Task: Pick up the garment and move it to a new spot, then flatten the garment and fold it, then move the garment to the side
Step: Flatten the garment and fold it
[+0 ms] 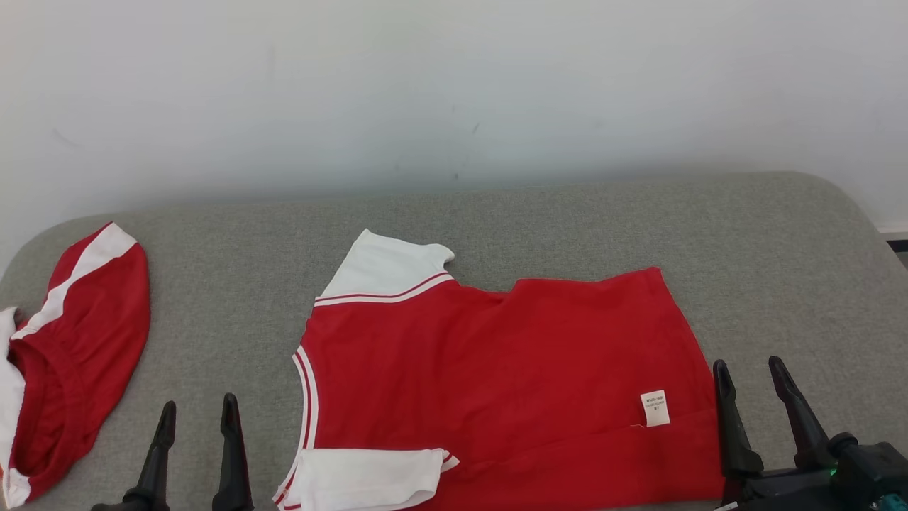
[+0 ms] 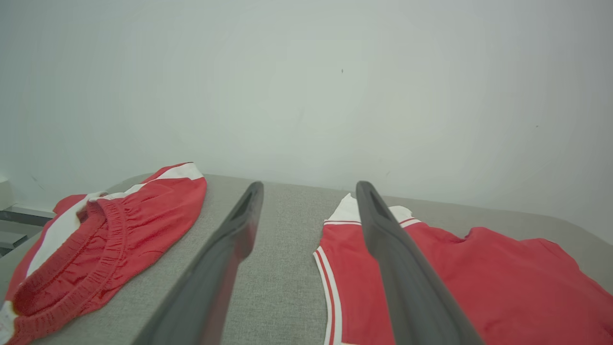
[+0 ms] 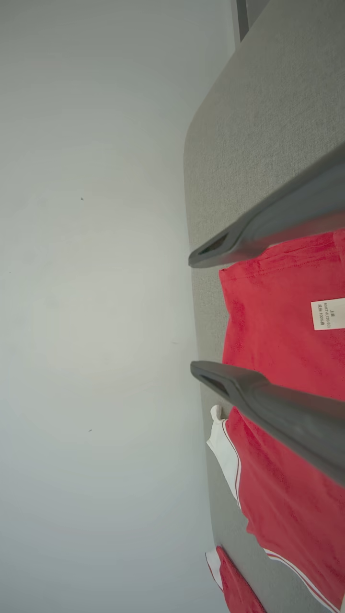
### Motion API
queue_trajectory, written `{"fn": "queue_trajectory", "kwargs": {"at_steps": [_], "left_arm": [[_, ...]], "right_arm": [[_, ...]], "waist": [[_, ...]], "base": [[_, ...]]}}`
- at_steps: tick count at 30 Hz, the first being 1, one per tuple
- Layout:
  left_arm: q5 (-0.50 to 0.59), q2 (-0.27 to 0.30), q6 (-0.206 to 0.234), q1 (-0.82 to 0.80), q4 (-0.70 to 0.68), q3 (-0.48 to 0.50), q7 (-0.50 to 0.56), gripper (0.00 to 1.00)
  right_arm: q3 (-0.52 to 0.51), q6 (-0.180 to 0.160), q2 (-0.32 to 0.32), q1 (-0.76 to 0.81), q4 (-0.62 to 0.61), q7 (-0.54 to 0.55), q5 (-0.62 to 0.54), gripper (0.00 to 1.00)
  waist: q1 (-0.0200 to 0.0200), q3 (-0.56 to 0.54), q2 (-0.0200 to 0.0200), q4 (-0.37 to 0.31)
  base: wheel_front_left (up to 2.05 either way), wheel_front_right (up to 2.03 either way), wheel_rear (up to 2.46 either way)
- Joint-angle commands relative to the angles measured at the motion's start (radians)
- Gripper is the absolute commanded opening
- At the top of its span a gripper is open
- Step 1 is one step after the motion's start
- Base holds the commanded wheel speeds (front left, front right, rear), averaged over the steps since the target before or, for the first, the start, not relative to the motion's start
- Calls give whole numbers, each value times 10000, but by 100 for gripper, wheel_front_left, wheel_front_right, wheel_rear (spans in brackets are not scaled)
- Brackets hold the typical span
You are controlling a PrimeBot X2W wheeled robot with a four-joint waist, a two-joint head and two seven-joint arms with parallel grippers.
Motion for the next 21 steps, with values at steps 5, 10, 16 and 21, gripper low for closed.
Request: {"fn": "queue_trajectory", "kwargs": {"at_steps": [5,10,16,21], "left_arm": [[543,-25,-243,281,-330,200,-30,100],[697,-141,-314,592,-321,354,-30,100],[683,-262,-316,738,-209,551,-31,100],[660,-276,-399,307,-21,579,-32,100]], "right_arm": [[-220,-26,304,495,-603,-24,-222,100],[-381,-26,380,809,-786,-24,-186,100],[-415,-26,311,845,-636,-25,-171,100],[-349,-26,151,367,-450,-25,-66,100]], "waist": [[1,32,0,45],[1,150,0,124],[1,253,0,156],[1,500,0,77]], "base": [[0,0,0],[0,0,0],[0,0,0],[0,0,0]]}}
